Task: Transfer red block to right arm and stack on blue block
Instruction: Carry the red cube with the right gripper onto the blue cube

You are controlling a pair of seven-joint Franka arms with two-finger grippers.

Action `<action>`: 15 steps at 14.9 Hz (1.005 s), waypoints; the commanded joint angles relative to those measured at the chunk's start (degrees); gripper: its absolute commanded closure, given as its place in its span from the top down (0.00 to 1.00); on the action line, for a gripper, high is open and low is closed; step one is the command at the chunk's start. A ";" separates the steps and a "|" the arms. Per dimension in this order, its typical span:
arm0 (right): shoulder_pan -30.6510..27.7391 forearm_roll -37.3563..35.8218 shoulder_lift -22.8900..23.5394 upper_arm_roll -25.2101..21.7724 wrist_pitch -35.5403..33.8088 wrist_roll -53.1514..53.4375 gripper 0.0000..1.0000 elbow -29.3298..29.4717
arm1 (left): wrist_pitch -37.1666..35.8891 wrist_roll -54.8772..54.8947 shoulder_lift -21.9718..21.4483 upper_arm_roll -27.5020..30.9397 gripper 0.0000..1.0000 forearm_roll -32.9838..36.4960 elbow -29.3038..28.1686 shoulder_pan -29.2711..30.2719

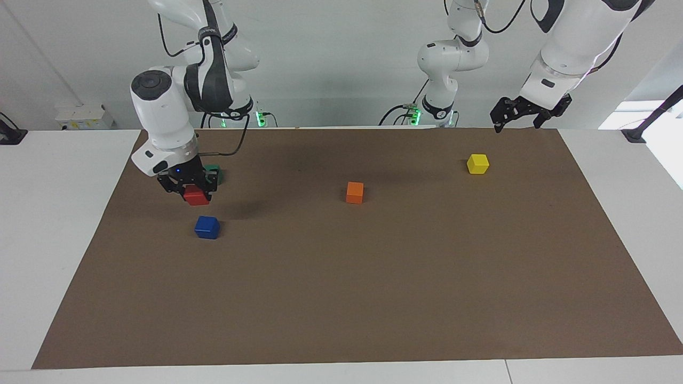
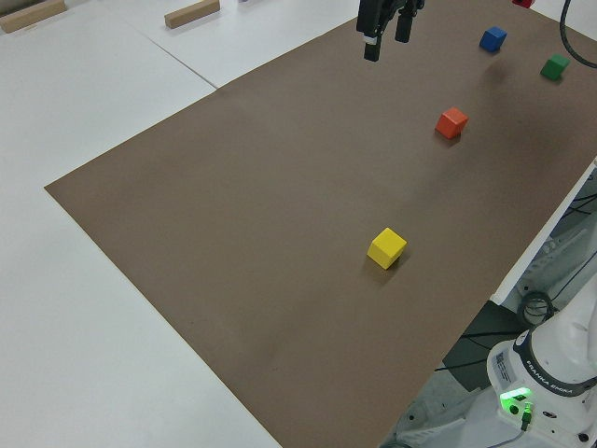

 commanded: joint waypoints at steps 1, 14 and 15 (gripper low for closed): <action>-1.85 -3.12 1.91 0.17 5.00 1.48 0.00 -1.29 | 2.34 -0.40 -0.72 2.46 1.00 -1.13 -1.15 -2.55; -1.77 -4.62 5.25 0.25 15.47 11.32 0.00 -5.34 | 9.47 6.88 -0.20 5.36 1.00 -3.76 -0.27 -1.25; -1.86 -4.62 5.68 0.25 15.57 11.49 0.00 -5.42 | 9.38 6.98 -0.37 5.37 1.00 -3.94 -1.58 -1.25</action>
